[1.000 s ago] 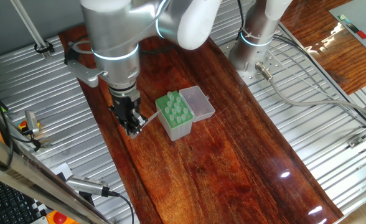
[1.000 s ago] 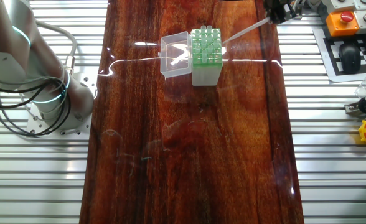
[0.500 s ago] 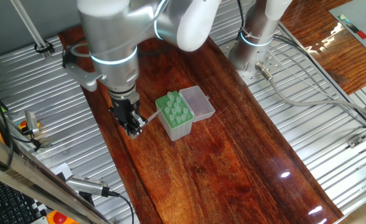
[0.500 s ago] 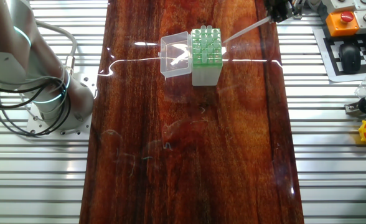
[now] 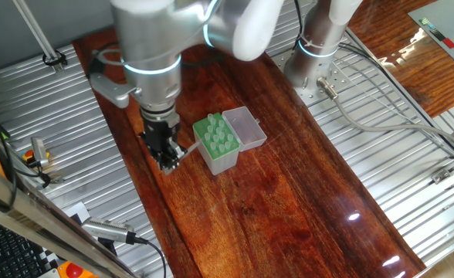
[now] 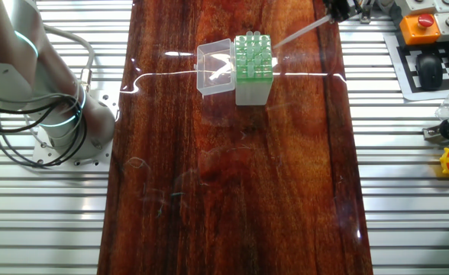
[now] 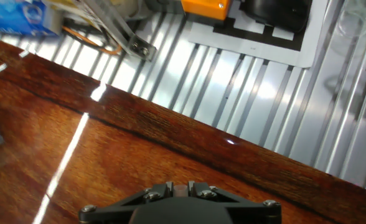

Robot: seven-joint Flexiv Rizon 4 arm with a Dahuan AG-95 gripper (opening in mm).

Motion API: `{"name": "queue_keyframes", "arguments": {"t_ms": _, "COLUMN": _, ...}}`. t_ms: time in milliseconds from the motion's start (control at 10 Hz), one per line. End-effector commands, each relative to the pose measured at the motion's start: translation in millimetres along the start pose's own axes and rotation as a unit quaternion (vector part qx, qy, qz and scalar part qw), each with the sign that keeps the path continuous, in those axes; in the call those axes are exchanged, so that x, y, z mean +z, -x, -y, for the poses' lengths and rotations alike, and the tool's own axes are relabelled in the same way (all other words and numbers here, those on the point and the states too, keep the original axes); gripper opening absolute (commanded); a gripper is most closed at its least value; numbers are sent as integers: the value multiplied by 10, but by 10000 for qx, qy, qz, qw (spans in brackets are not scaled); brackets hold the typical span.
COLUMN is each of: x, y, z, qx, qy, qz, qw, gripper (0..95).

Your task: Insert a large pipette tip into the holder for large pipette tips

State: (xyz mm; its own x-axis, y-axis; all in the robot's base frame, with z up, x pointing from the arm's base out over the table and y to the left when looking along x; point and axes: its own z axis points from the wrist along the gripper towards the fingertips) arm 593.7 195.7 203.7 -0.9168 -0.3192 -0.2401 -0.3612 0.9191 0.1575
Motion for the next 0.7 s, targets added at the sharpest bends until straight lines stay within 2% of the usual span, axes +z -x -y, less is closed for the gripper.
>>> {"name": "queue_keyframes", "arguments": {"t_ms": 100, "x": -10, "y": 45, "z": -136, "qx": 175, "qy": -4, "qz": 47, "qw": 9998, "gripper": 0}}
{"name": "queue_keyframes", "arguments": {"t_ms": 300, "x": -10, "y": 61, "z": -236, "qx": 231, "qy": -11, "qz": 60, "qw": 9997, "gripper": 0}}
{"name": "queue_keyframes", "arguments": {"t_ms": 700, "x": -8, "y": 64, "z": -254, "qx": 149, "qy": -32, "qz": 21, "qw": 9999, "gripper": 0}}
